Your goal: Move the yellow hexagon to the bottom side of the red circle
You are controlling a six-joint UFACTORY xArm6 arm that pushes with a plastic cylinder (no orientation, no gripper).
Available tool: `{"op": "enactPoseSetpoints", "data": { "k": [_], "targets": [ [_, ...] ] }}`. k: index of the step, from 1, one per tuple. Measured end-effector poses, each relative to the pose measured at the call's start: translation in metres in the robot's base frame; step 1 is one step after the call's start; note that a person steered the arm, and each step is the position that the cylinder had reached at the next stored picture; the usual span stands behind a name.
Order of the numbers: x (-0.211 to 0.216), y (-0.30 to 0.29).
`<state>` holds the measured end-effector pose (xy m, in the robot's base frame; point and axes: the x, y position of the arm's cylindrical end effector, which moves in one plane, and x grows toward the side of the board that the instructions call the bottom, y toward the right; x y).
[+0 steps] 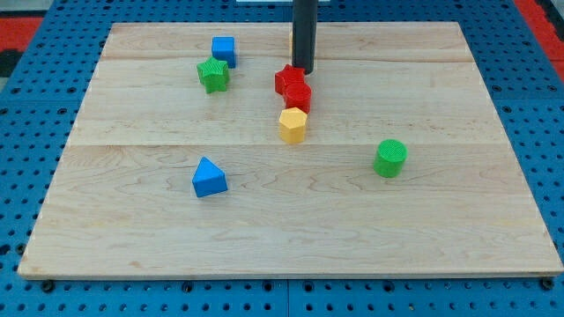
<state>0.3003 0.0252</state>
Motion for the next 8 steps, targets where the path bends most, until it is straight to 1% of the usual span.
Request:
{"op": "enactPoseSetpoints", "data": {
  "k": [1, 2, 3, 4, 5, 7, 8],
  "targets": [
    [0.001, 0.023],
    [0.006, 0.075],
    [0.035, 0.086],
    [0.067, 0.086],
    [0.087, 0.083],
    [0.111, 0.029],
    [0.130, 0.002]
  ]
}}
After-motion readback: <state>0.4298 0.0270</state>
